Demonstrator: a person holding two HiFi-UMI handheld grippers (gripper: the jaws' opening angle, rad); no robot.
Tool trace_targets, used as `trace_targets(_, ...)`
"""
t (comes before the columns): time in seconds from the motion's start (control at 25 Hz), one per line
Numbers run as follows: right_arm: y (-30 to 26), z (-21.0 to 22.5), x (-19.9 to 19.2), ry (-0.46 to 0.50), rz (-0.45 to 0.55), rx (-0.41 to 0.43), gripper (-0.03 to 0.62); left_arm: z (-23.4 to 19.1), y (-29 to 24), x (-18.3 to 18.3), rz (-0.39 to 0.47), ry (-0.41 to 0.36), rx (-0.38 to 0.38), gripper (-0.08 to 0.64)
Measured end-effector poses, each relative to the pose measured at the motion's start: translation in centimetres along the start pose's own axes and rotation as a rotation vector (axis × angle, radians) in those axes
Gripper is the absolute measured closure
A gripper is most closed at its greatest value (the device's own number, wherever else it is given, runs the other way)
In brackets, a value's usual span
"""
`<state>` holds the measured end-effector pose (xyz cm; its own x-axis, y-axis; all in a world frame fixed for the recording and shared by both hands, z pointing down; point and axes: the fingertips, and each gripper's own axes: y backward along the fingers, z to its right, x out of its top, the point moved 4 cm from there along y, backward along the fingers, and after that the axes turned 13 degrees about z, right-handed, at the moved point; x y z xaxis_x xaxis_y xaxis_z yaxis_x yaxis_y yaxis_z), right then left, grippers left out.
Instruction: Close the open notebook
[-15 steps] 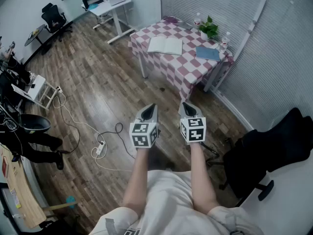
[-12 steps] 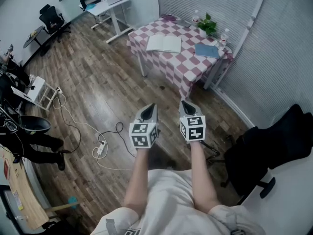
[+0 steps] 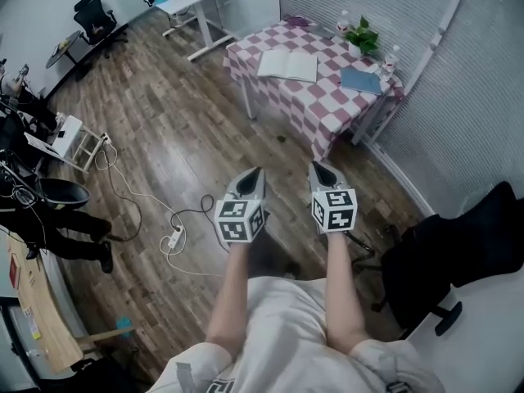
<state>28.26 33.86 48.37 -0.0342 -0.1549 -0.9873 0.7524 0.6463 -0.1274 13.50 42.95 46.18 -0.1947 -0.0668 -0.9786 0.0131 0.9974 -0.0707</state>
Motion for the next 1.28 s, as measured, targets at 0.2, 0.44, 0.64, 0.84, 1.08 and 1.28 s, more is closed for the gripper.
trace_targets(0.2,-2.0,0.2,-0.1,-0.031,0.018,0.012,0.591,-1.7,-1.7,0.2,-0.006,0.006,-0.001,0.551)
trace_targets(0.44,-5.4,1.2,0.1,-0.100,0.048,0.012,0.591,-3.7,-5.6,1.1,-0.021,0.007,-0.029,0.551)
trace_targets(0.64,-8.3,3.1,0.0,-0.123,0.020,-0.021,0.591,-5.4,-9.0,1.2,-0.041,0.049,-0.050,0.551)
trace_targets(0.84,-11.2,4.9,-0.4,-0.121,-0.011,-0.054,0.591,-7.5,-12.4,0.5,-0.074,0.057,-0.074,0.552)
trace_targets(1.08,-14.6,6.8,0.0,-0.132,-0.028,-0.095,0.591,-10.9,-15.3,-0.2,-0.113,0.094,-0.085,0.551)
trace_targets(1.28,-17.7,6.8,0.2,-0.146,-0.032,-0.130,0.591,-14.5,-17.5,0.5,-0.106,0.114,-0.076,0.552)
